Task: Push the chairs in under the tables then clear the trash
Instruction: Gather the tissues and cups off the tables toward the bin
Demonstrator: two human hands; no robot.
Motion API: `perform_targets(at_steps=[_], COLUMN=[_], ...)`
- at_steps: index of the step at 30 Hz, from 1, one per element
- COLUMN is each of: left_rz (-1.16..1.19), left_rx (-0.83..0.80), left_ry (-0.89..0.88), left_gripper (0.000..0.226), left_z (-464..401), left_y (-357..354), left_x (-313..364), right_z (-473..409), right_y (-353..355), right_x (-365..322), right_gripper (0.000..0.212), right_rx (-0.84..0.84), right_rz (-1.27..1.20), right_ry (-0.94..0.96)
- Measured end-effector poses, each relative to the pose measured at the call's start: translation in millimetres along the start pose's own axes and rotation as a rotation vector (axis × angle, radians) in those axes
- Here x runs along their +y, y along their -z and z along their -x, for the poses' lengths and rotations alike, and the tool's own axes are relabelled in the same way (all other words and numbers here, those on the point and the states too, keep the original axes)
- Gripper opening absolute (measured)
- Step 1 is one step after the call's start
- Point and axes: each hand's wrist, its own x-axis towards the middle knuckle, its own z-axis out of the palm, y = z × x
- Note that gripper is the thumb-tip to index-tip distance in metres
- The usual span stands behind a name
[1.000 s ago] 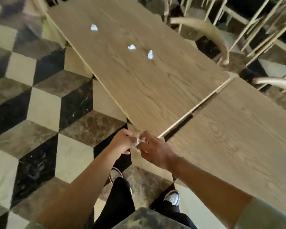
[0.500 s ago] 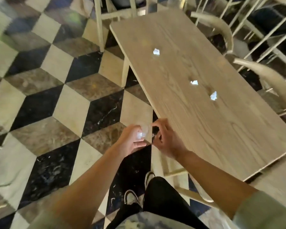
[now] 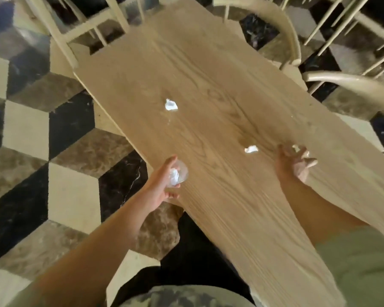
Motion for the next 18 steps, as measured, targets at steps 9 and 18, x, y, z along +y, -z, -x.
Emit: perform_targets(at_steps=[9, 18], left_rz=[0.046, 0.007], left_rx=[0.068, -0.186], left_ry=[0.022, -0.009], left_gripper=[0.052, 0.055], left_z=[-68.6, -121.2], left_y=[21.8, 79.1], left_x=[92.9, 128.9], right_z=[74.0, 1.7], right_y=[-61.3, -35.6], right_x=[-64.5, -101.7], right_gripper=[0.022, 0.028], right_rx=[-0.153, 0.25], right_rz=[0.037, -0.187], right_ry=[0.453, -0.064])
